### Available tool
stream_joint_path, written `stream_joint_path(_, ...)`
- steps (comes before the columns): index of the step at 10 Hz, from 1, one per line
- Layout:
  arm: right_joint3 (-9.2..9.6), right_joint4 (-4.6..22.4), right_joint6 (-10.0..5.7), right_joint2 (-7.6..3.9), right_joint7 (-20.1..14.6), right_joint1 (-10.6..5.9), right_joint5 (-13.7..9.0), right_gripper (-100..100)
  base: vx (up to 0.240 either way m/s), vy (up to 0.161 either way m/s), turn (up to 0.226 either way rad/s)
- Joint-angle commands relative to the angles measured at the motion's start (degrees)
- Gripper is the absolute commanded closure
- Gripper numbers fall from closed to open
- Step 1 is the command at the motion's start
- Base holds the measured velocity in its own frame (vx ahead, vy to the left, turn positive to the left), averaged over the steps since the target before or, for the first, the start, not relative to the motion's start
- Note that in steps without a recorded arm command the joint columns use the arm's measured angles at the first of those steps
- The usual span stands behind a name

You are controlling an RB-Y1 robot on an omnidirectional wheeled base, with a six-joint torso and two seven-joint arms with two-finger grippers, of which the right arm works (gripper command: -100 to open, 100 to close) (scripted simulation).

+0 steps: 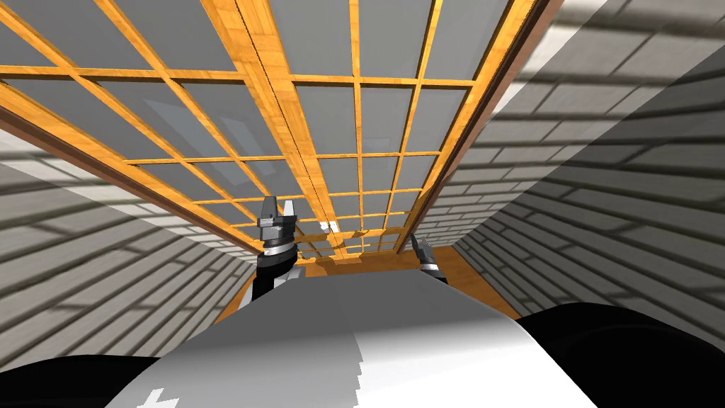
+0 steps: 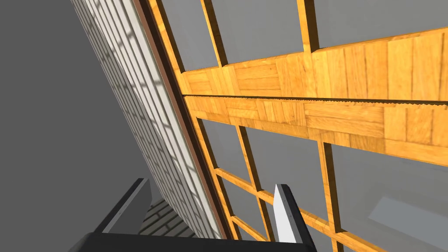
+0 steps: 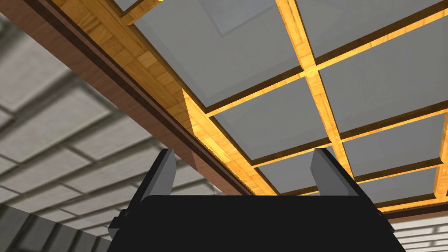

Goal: Push the door open

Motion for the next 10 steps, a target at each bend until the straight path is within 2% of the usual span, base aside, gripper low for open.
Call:
stream_joint_path(1, -0.26, 1.1, -0.48, -0.01, 1.7, 0.26, -0.2, -100, 0.002, 0.061, 0.069)
stream_joint_path(10, -1.50, 7.7, -2.97, 0.54, 10.6, 0.76, -1.1, -100, 0.006, 0.066, 0.088)
